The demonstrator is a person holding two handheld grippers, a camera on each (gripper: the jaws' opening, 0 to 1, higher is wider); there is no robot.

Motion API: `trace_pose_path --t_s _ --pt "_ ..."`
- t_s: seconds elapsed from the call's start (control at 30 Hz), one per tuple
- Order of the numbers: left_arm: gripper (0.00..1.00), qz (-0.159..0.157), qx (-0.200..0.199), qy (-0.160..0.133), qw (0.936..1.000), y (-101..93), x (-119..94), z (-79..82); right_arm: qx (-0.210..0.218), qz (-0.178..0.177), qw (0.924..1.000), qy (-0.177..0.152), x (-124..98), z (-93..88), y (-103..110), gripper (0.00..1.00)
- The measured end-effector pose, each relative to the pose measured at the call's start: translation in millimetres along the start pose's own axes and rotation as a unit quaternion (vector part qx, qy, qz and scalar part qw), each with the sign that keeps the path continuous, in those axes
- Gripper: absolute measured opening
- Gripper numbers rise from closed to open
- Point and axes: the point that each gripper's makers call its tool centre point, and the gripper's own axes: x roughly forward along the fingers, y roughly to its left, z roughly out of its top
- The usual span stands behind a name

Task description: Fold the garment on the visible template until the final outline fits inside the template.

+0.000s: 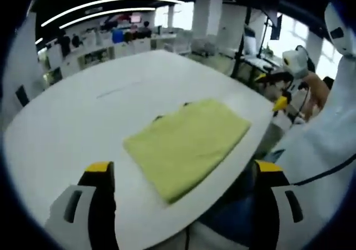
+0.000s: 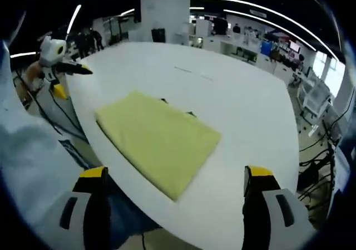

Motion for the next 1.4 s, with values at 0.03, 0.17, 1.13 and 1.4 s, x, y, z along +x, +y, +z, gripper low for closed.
trace_pose_path --t_s 0.03,0.17,1.13,1.4 --pt "1.00 0.000 0.000 -0.001 1.0000 -0.2 -0.9 0.0 -0.001 0.000 1.0000 0.001 -0.1 -0.4 0.2 1.00" --pt "1.00 0.001 -0.001 -0.005 1.0000 -1.0 -1.8 2.8 -0.002 0.003 1.0000 0.001 1.3 0.8 1.7 1.00" --pt "1.00 -0.007 0.018 -0.027 0.9994 6.9 7.2 32.8 -0.004 0.006 1.0000 0.003 7.5 17.1 -2.3 1.00" --pt "1.00 -0.015 0.024 -0.014 0.9995 9.1 14.8 36.3 0.013 -0.003 0.9999 -0.010 4.6 17.7 -4.4 1.00"
